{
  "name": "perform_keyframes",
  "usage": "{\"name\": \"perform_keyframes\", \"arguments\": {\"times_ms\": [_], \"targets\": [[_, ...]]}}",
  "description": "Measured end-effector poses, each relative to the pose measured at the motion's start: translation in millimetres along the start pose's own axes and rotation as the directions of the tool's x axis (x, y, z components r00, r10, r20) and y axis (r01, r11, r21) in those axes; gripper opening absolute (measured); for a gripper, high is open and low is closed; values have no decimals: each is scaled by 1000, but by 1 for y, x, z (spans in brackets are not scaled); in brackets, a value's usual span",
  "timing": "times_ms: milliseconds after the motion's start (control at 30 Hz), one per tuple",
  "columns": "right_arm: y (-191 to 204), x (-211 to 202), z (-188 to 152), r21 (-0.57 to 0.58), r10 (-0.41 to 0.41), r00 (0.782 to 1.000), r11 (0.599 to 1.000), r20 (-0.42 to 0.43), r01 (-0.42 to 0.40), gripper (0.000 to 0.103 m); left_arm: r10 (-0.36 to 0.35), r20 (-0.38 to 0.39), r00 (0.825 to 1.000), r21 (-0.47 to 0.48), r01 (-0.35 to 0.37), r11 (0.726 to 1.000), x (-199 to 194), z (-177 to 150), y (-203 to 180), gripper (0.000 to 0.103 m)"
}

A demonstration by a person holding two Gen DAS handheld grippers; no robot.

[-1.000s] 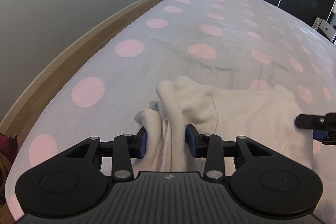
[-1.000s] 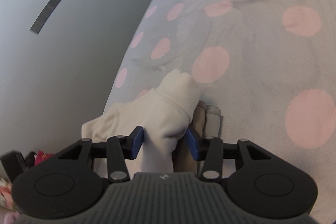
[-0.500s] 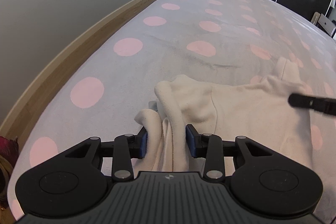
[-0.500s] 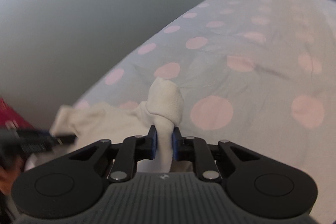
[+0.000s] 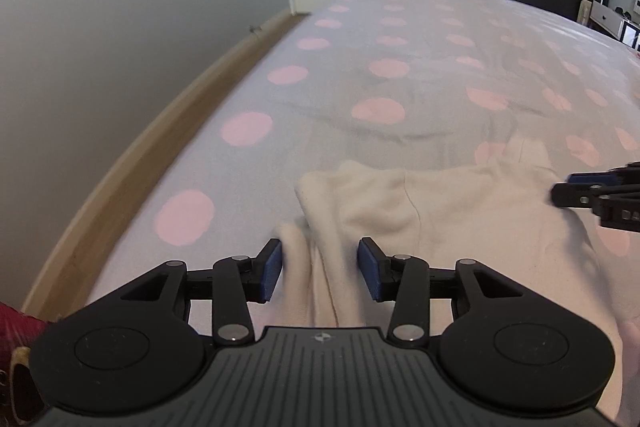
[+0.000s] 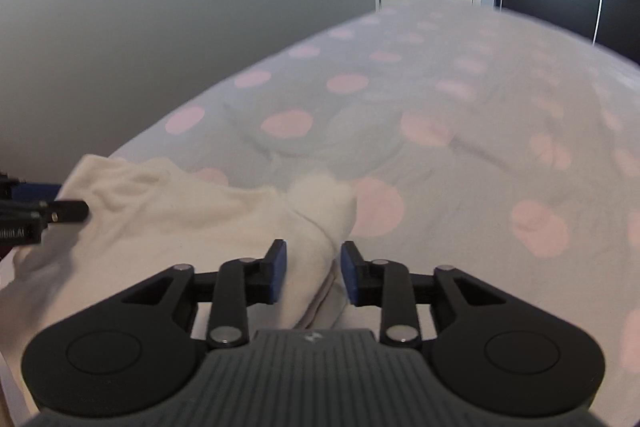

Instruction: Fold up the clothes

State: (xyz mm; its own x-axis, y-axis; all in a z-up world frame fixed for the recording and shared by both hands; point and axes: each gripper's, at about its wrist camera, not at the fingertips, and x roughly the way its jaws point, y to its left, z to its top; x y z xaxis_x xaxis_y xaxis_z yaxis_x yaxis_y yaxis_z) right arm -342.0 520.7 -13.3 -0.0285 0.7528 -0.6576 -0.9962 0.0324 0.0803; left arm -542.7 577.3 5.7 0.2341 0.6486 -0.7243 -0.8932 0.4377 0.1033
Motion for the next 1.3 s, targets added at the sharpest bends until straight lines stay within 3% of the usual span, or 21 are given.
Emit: {"name": "perform_keyframes", "arguments": {"times_ms": [133, 167, 267, 367, 433, 833, 967, 1133, 1300], "targets": [[10, -31, -4, -86, 18, 998, 996, 58, -13, 35, 21, 82, 996, 5, -22, 1000, -27, 4, 1, 41], [13, -35, -5, -100, 29, 998, 995, 58, -23, 35, 7, 98, 995, 13, -8, 1000, -33, 5, 0, 35], [22, -37, -12, -124, 73, 997, 990, 35, -68, 33, 15, 59, 998, 46, -18, 999, -20, -2, -6, 23], [33, -35, -25, -158, 110, 994, 981, 3, -109, 34, 25, 21, 999, 79, -27, 996, -7, -9, -13, 20], [40, -26, -35, -188, 88, 996, 978, -24, -91, 34, 32, -4, 999, 102, -31, 994, 2, -14, -18, 18], [42, 2, -41, -174, 67, 996, 982, -55, -75, 36, 67, -60, 996, 49, -64, 997, 29, -33, -13, 18], [45, -20, -40, -158, 48, 998, 986, -43, -54, 36, 90, -36, 995, 49, -88, 995, 9, -31, -19, 19], [40, -60, -51, -114, 108, 994, 988, -12, -108, 36, 93, -38, 995, 43, -91, 995, -22, -32, -25, 27], [48, -104, -77, -123, 154, 987, 981, 36, -148, 36, 61, -45, 997, 127, -54, 990, -58, -43, -47, 27]]}}
